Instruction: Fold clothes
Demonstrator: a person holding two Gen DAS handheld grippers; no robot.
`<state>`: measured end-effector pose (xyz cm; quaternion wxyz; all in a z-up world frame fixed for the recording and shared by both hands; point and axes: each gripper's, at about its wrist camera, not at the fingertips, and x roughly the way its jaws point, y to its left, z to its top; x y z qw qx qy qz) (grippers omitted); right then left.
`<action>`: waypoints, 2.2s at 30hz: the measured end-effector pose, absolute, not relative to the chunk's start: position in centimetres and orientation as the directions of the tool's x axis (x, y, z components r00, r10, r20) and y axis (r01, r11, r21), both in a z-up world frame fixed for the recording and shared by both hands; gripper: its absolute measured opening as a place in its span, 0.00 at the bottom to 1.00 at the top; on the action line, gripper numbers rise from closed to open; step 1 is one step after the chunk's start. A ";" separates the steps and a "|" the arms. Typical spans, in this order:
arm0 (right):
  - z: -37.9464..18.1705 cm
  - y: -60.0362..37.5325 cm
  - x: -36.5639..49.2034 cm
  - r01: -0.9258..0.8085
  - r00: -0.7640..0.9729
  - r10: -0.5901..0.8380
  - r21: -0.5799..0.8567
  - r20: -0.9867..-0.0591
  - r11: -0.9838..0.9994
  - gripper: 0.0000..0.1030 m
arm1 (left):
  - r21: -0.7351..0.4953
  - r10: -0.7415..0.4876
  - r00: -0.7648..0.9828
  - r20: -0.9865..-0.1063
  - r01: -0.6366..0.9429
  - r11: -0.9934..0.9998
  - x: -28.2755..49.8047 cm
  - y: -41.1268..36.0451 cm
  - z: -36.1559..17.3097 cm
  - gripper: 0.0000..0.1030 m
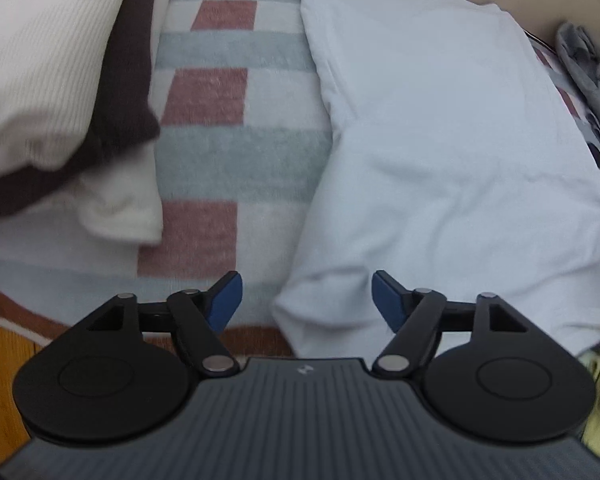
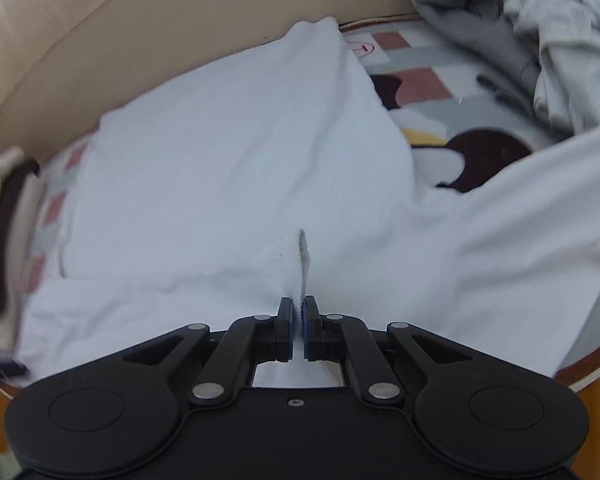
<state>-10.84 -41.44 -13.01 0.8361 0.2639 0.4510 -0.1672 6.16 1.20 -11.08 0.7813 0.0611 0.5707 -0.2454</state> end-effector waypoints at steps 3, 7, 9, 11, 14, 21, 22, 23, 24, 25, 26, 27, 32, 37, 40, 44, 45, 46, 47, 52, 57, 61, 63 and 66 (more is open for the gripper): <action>-12.8 -41.6 -10.6 0.522 0.539 -0.059 0.278 -0.840 0.806 0.07 | -0.195 -0.321 0.195 -0.927 0.480 0.855 5.1 1.2 -12.2 0.73; -12.9 -41.7 -10.3 0.527 0.531 -0.077 0.257 -0.844 0.810 0.07 | -0.039 -0.239 0.345 -0.908 0.496 0.867 4.5 0.3 -11.9 0.73; -12.9 -41.6 -10.4 0.527 0.528 -0.085 0.247 -0.845 0.813 0.07 | 0.005 -0.235 0.363 -0.902 0.552 0.834 4.4 -0.1 -11.6 0.73; -12.8 -41.7 -10.5 0.532 0.529 -0.095 0.243 -0.843 0.811 0.07 | -0.024 -0.259 0.309 -0.915 0.600 0.800 4.1 -0.2 -11.7 0.71; -12.4 -42.1 -10.9 0.556 0.537 -0.136 0.228 -0.833 0.799 0.07 | -0.041 -0.283 0.290 -0.914 0.629 0.777 3.5 -0.3 -11.9 0.64; -12.6 -42.9 -11.3 0.595 0.525 -0.173 0.215 -0.833 0.774 0.07 | -0.032 -0.309 0.297 -0.904 0.671 0.741 2.6 -1.1 -12.4 0.55; -12.7 -43.0 -11.3 0.597 0.525 -0.172 0.217 -0.834 0.772 0.07 | -0.021 -0.311 0.300 -0.902 0.689 0.725 2.4 -1.4 -12.3 0.55; -12.8 -43.1 -11.3 0.599 0.525 -0.171 0.219 -0.834 0.770 0.07 | -0.011 -0.311 0.302 -0.901 0.701 0.713 2.3 -1.9 -12.5 0.57; -13.0 -43.2 -11.3 0.599 0.526 -0.166 0.225 -0.834 0.768 0.07 | 0.000 -0.298 0.307 -0.904 0.698 0.716 2.3 -2.2 -12.6 0.59; -13.1 -43.3 -11.3 0.600 0.528 -0.162 0.232 -0.833 0.766 0.07 | 0.012 -0.285 0.312 -0.906 0.694 0.720 2.3 -2.4 -12.7 0.59; -13.1 -43.3 -11.2 0.597 0.528 -0.162 0.229 -0.834 0.769 0.07 | 0.002 -0.286 0.304 -0.909 0.688 0.726 2.5 -2.6 -12.9 0.55; -13.1 -43.2 -11.2 0.594 0.528 -0.162 0.226 -0.834 0.772 0.07 | -0.008 -0.294 0.300 -0.908 0.688 0.726 2.4 -2.6 -12.7 0.48; -12.0 -42.7 -11.4 0.541 0.571 -0.132 0.250 -0.811 0.803 0.07 | 0.079 -0.253 0.410 -0.876 0.640 0.764 1.6 -2.2 -10.4 0.08; -10.9 -43.6 -13.4 0.510 0.679 0.053 0.521 -0.733 0.684 0.07 | 0.077 -0.224 0.512 -0.829 0.502 0.862 1.1 0.6 -7.9 0.07; -11.6 -43.3 -13.6 0.509 0.667 0.094 0.544 -0.739 0.667 0.07 | 0.091 -0.194 0.489 -0.851 0.500 0.861 -0.1 1.3 -8.3 0.07; -13.5 -42.3 -12.9 0.531 0.583 0.097 0.469 -0.806 0.705 0.06 | 0.136 -0.102 0.423 -0.900 0.495 0.858 -0.6 1.1 -11.0 0.06; -14.1 -42.0 -12.5 0.541 0.553 0.083 0.433 -0.829 0.721 0.06 | 0.130 -0.085 0.394 -0.915 0.488 0.863 -0.5 1.1 -11.7 0.06; -14.5 -41.7 -12.3 0.544 0.528 0.066 0.397 -0.846 0.739 0.06 | 0.108 -0.088 0.370 -0.925 0.479 0.871 -0.3 1.3 -11.9 0.06; -14.6 -41.4 -12.1 0.543 0.512 0.042 0.361 -0.858 0.758 0.06 | 0.088 -0.098 0.351 -0.931 0.476 0.875 -0.1 1.5 -11.8 0.06; -13.1 -40.1 -11.3 0.494 0.507 -0.097 0.197 -0.857 0.847 0.06 | -0.061 -0.217 0.272 -0.937 0.486 0.872 1.1 2.6 -9.8 0.11; -15.6 -40.0 -10.4 0.522 0.356 -0.181 0.034 -0.917 0.852 0.17 | -0.169 -0.344 0.245 -0.906 0.534 0.828 1.9 2.6 -7.3 0.18; -15.7 -43.1 -13.0 0.652 0.389 -0.106 0.192 -0.915 0.734 0.34 | -0.116 -0.370 0.273 -0.888 0.646 0.754 3.3 1.1 -6.0 0.28; -15.1 -43.9 -14.4 0.687 0.447 -0.048 0.308 -0.893 0.658 0.34 | -0.111 -0.377 0.266 -0.887 0.669 0.735 4.2 0.0 -5.8 0.34; -13.8 -43.9 -15.7 0.652 0.563 0.076 0.499 -0.823 0.571 0.35 | -0.196 -0.419 0.187 -0.888 0.671 0.715 5.6 -1.5 -6.6 0.35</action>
